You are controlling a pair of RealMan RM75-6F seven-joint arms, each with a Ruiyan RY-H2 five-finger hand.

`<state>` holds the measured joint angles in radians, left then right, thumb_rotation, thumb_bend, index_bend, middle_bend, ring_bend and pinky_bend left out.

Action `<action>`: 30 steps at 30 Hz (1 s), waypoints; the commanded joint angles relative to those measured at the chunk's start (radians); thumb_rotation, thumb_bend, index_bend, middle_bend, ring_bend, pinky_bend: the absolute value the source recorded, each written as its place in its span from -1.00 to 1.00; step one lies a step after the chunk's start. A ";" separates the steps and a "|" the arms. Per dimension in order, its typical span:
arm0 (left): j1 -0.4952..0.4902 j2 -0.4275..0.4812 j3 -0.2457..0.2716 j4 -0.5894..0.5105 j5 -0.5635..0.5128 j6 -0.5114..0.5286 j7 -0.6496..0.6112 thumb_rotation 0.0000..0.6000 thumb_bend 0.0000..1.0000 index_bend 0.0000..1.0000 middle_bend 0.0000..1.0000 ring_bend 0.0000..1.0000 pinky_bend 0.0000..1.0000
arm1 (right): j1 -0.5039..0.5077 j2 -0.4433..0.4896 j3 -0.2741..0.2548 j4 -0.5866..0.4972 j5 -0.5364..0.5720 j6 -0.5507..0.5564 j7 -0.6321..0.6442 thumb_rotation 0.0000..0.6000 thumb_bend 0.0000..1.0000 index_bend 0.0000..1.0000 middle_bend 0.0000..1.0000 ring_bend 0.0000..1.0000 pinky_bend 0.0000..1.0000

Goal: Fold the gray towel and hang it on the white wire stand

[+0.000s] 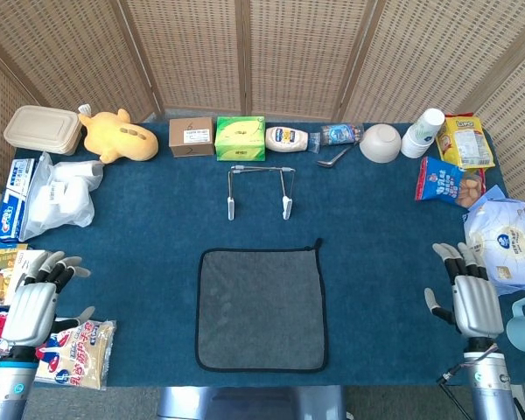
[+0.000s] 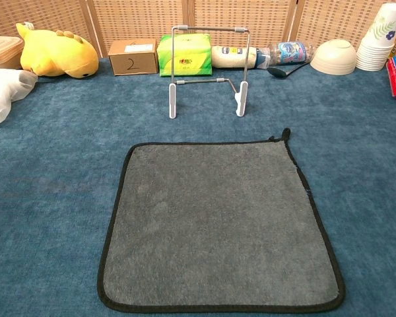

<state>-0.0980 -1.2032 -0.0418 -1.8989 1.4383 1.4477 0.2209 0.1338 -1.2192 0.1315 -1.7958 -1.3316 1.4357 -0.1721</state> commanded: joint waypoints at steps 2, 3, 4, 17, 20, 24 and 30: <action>-0.007 0.005 -0.003 0.000 -0.003 -0.009 -0.002 1.00 -0.47 -0.31 -0.50 -0.71 -0.89 | 0.000 -0.002 0.001 -0.002 0.006 -0.002 -0.003 1.00 -0.26 -0.73 -0.70 -0.94 -1.00; -0.007 0.006 -0.003 -0.001 -0.003 -0.010 -0.003 1.00 -0.47 -0.32 -0.51 -0.71 -0.89 | 0.000 -0.002 0.001 -0.003 0.006 -0.002 -0.004 1.00 -0.26 -0.73 -0.70 -0.94 -1.00; -0.010 0.009 -0.002 -0.003 -0.004 -0.016 -0.007 1.00 -0.47 -0.32 -0.51 -0.72 -0.89 | 0.000 -0.003 0.000 -0.003 0.007 -0.003 -0.003 1.00 -0.26 -0.73 -0.70 -0.94 -1.00; -0.129 0.059 -0.019 0.005 -0.004 -0.200 -0.049 1.00 -0.59 -0.33 -0.54 -0.73 -0.91 | -0.010 0.006 -0.002 -0.019 0.020 0.008 -0.020 1.00 -0.26 -0.73 -0.70 -0.95 -1.00; -0.174 0.058 -0.033 0.011 0.004 -0.254 -0.050 1.00 -0.59 -0.33 -0.54 -0.73 -0.91 | -0.014 0.009 -0.001 -0.024 0.024 0.014 -0.024 1.00 -0.26 -0.73 -0.70 -0.94 -1.00; -0.264 0.041 -0.062 0.021 0.006 -0.359 -0.054 1.00 -0.59 -0.33 -0.54 -0.74 -0.91 | -0.024 0.015 -0.002 -0.036 0.025 0.033 -0.035 1.00 -0.26 -0.73 -0.70 -0.95 -1.00; -0.407 -0.041 -0.097 0.045 0.015 -0.510 -0.089 1.00 -0.59 -0.33 -0.54 -0.74 -0.91 | -0.049 0.026 -0.009 -0.049 0.024 0.063 -0.036 1.00 -0.26 -0.73 -0.70 -0.95 -1.00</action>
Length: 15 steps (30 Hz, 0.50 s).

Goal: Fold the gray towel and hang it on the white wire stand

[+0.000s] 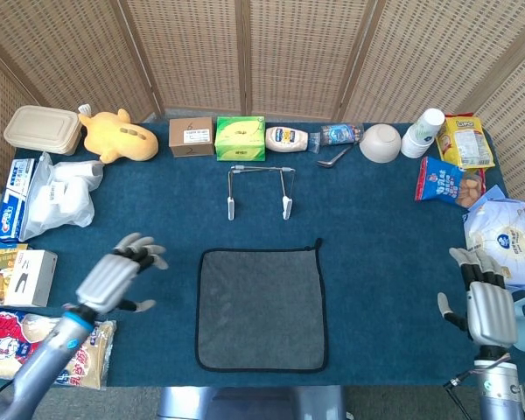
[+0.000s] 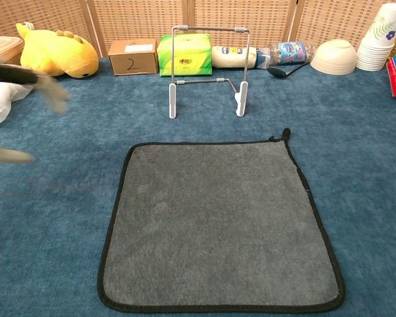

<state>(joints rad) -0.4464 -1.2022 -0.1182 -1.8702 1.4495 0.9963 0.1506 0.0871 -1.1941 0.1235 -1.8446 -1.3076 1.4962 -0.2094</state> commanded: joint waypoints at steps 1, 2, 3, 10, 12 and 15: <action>-0.068 -0.049 -0.021 0.018 0.003 -0.066 -0.018 1.00 -0.59 -0.33 -0.54 -0.74 -0.91 | -0.003 0.002 -0.001 -0.001 0.000 0.003 0.002 1.00 -0.26 -0.73 -0.70 -0.95 -1.00; -0.081 -0.060 -0.021 0.019 0.003 -0.078 -0.017 1.00 -0.59 -0.33 -0.54 -0.74 -0.91 | -0.005 0.003 -0.001 0.000 0.000 0.005 0.003 1.00 -0.26 -0.73 -0.70 -0.94 -1.00; -0.093 -0.071 -0.022 0.021 0.002 -0.089 -0.013 1.00 -0.59 -0.33 -0.54 -0.74 -0.91 | -0.006 0.004 -0.001 0.000 0.000 0.006 0.005 1.00 -0.26 -0.73 -0.70 -0.95 -1.00; -0.154 -0.138 -0.015 0.016 -0.010 -0.138 0.017 1.00 -0.59 -0.34 -0.55 -0.74 -0.90 | -0.014 0.004 -0.004 0.004 0.000 0.008 0.013 1.00 -0.26 -0.73 -0.70 -0.95 -1.00; -0.172 -0.156 -0.010 0.015 -0.018 -0.159 0.028 1.00 -0.59 -0.35 -0.55 -0.74 -0.90 | -0.016 0.003 -0.005 0.007 0.001 0.009 0.016 1.00 -0.26 -0.73 -0.70 -0.95 -1.00; -0.196 -0.190 -0.005 0.013 -0.036 -0.180 0.052 1.00 -0.59 -0.38 -0.58 -0.74 -0.91 | -0.020 0.002 -0.006 0.012 0.002 0.009 0.022 1.00 -0.26 -0.73 -0.70 -0.94 -1.00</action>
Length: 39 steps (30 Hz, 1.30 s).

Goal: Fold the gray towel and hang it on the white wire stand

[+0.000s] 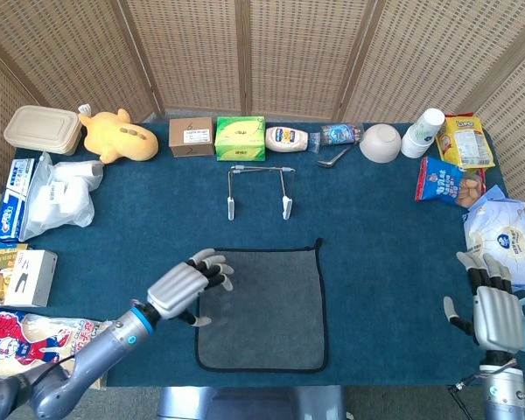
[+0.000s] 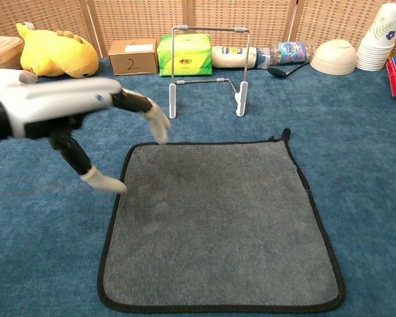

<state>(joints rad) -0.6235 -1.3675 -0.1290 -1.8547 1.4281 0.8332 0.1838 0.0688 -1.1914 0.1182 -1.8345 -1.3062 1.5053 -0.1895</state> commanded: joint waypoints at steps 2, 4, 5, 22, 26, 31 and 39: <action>-0.032 -0.046 0.012 -0.006 -0.029 -0.028 0.037 1.00 -0.59 -0.41 -0.59 -0.75 -0.91 | -0.002 -0.002 -0.001 0.006 0.001 -0.002 0.007 1.00 -0.26 -0.73 -0.70 -0.95 -1.00; -0.042 -0.065 0.021 -0.009 -0.037 -0.035 0.054 1.00 -0.59 -0.43 -0.60 -0.77 -0.91 | -0.003 -0.003 -0.001 0.010 0.002 -0.004 0.011 1.00 -0.26 -0.73 -0.70 -0.95 -1.00; -0.045 -0.072 0.024 -0.010 -0.039 -0.035 0.062 1.00 -0.59 -0.44 -0.61 -0.77 -0.92 | -0.003 -0.003 -0.001 0.012 0.002 -0.004 0.013 1.00 -0.26 -0.73 -0.70 -0.95 -1.00; -0.053 -0.248 0.131 -0.018 -0.106 0.016 0.243 1.00 -0.60 -0.56 -0.71 -0.92 -1.00 | -0.018 0.001 -0.001 0.056 0.006 -0.017 0.077 1.00 -0.26 -0.73 -0.70 -0.94 -1.00; -0.050 -0.269 0.143 -0.011 -0.114 0.033 0.271 1.00 -0.60 -0.57 -0.73 -0.95 -1.00 | -0.018 0.000 0.000 0.063 0.005 -0.020 0.084 1.00 -0.26 -0.72 -0.70 -0.94 -1.00; -0.044 -0.301 0.156 0.000 -0.123 0.057 0.295 1.00 -0.60 -0.59 -0.75 -0.99 -1.00 | -0.020 0.001 0.001 0.070 0.005 -0.024 0.094 1.00 -0.26 -0.72 -0.70 -0.95 -1.00; -0.037 -0.362 0.173 0.035 -0.126 0.087 0.346 1.00 -0.60 -0.62 -0.77 -1.00 -1.00 | -0.023 0.003 0.003 0.080 0.005 -0.028 0.108 1.00 -0.26 -0.73 -0.70 -0.94 -1.00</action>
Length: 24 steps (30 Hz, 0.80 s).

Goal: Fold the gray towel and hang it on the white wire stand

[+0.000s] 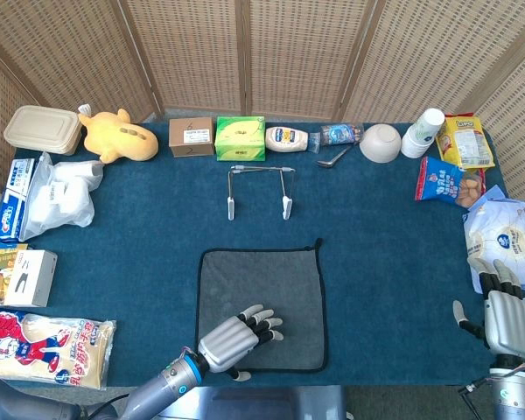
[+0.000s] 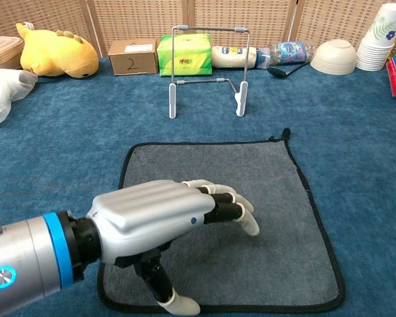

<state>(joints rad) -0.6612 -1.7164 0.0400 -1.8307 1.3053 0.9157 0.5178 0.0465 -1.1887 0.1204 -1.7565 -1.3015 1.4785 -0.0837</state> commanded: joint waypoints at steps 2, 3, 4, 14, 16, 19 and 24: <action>0.000 -0.022 0.005 0.017 -0.006 0.006 0.021 1.00 -0.60 -0.62 -0.77 -1.00 -1.00 | -0.001 0.001 0.001 0.003 0.000 -0.002 0.005 1.00 -0.26 -0.73 -0.70 -0.94 -1.00; -0.002 -0.028 0.004 0.022 -0.010 0.005 0.027 1.00 -0.60 -0.62 -0.77 -1.00 -1.00 | -0.001 0.002 0.001 0.005 -0.001 -0.002 0.008 1.00 -0.26 -0.73 -0.70 -0.94 -1.00; -0.002 -0.031 0.004 0.025 -0.013 0.005 0.029 1.00 -0.60 -0.62 -0.77 -1.00 -1.00 | -0.001 0.002 0.001 0.006 -0.001 -0.003 0.009 1.00 -0.26 -0.73 -0.70 -0.95 -1.00; -0.026 -0.072 -0.008 0.059 -0.047 -0.012 0.072 1.00 -0.60 -0.62 -0.77 -1.00 -1.00 | -0.009 0.006 0.003 0.018 0.001 0.000 0.028 1.00 -0.26 -0.72 -0.70 -0.94 -1.00; -0.029 -0.078 -0.010 0.063 -0.053 -0.014 0.076 1.00 -0.60 -0.62 -0.77 -1.00 -1.00 | -0.010 0.007 0.003 0.020 0.001 0.000 0.031 1.00 -0.26 -0.72 -0.70 -0.95 -1.00; -0.034 -0.089 -0.012 0.071 -0.062 -0.016 0.081 1.00 -0.60 -0.62 -0.77 -1.00 -1.00 | -0.013 0.007 0.002 0.023 0.000 0.001 0.036 1.00 -0.26 -0.72 -0.70 -0.95 -1.00; -0.038 -0.105 -0.014 0.085 -0.068 -0.012 0.088 1.00 -0.60 -0.62 -0.77 -1.00 -1.00 | -0.017 0.009 0.004 0.027 0.000 0.004 0.042 1.00 -0.26 -0.72 -0.70 -0.94 -1.00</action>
<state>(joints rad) -0.6984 -1.8186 0.0262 -1.7483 1.2382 0.9029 0.6045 0.0301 -1.1799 0.1240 -1.7294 -1.3012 1.4819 -0.0419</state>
